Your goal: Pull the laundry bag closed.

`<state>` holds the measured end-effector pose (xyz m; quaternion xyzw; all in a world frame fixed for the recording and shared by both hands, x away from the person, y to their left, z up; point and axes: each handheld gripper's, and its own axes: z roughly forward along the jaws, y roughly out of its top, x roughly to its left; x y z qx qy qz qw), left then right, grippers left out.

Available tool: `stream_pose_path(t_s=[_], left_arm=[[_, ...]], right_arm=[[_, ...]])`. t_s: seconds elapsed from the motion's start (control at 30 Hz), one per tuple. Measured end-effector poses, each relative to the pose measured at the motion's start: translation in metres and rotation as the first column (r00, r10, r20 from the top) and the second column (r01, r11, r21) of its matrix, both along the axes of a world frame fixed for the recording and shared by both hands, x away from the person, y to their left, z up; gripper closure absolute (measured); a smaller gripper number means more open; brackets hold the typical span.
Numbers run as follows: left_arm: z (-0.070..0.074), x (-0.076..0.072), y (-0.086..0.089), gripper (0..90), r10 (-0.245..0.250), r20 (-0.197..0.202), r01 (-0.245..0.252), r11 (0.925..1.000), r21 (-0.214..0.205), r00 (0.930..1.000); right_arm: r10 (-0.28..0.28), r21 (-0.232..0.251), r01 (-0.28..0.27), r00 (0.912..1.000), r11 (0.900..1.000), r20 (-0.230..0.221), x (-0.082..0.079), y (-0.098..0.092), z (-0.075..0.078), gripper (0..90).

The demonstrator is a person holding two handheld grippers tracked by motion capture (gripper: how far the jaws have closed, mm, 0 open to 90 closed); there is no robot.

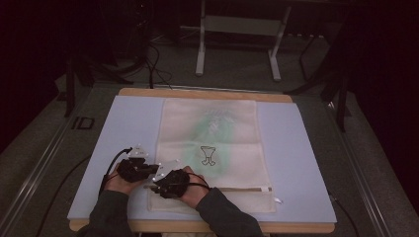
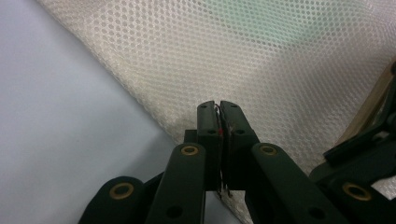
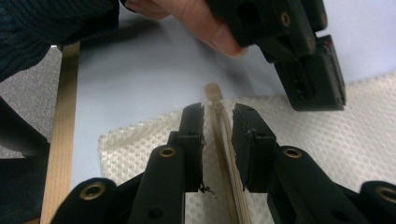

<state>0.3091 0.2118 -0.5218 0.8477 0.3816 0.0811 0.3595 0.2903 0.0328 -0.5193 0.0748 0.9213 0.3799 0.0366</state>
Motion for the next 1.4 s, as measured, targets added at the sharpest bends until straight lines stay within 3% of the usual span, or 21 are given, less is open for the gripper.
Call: stream_pose_path(t_s=[0.37,0.53,0.93,1.03,1.4], left_arm=[[0.0,0.001,0.005,87.4,0.01,0.001,-0.01,0.9997,-0.021,0.9999],[0.0,0.001,0.007,87.4,0.017,-0.002,-0.017,0.9986,-0.05,0.9999],[0.002,0.001,0.014,87.3,0.037,0.007,-0.036,0.9971,-0.067,0.9993],[0.002,0.001,0.015,87.3,0.038,0.008,-0.037,0.997,-0.068,0.9992],[0.003,0.001,0.019,87.1,0.056,0.016,-0.055,0.995,-0.084,0.9983]], right_arm=[[0.009,0.016,-0.008,0.9999,0.9998,-0.014,-0.001,0.016,-0.002,71.6],[0.009,0.01,-0.009,0.9999,0.9999,-0.013,-0.001,0.022,-0.003,71.8],[0.009,-0.023,-0.009,0.9999,0.9997,0.007,0.003,0.034,-0.01,73.9],[0.011,-0.043,-0.01,0.9995,0.999,0.03,0.002,0.04,-0.013,74.2],[0.01,-0.046,-0.009,0.9999,0.9989,0.013,0.005,0.042,-0.013,80.6]])
